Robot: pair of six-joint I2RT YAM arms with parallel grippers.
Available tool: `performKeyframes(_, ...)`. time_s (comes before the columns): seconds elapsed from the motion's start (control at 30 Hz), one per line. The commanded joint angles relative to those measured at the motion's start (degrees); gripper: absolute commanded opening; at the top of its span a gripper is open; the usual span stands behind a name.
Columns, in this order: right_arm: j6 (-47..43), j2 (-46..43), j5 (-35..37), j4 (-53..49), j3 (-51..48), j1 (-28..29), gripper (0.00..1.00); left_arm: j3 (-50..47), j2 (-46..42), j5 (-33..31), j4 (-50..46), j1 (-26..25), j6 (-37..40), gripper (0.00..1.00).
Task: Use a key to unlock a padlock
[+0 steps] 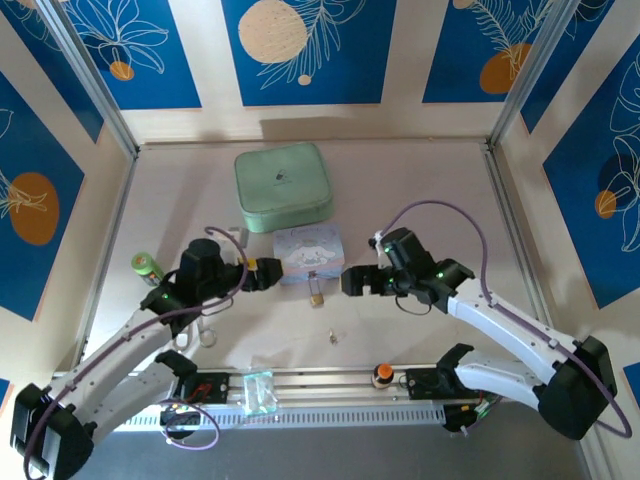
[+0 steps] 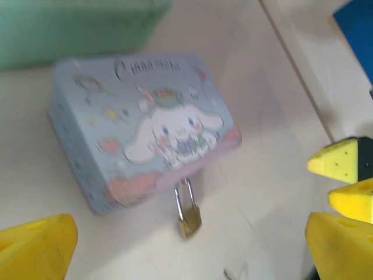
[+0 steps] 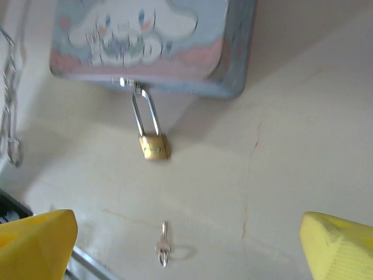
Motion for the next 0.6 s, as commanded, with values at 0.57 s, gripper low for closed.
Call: performKeyframes(0.57,22.4,22.3,12.7,1.1,2.8,27.8,0.8,-4.0,2.2,-18.0,0.3,-21.2,-12.9,0.99)
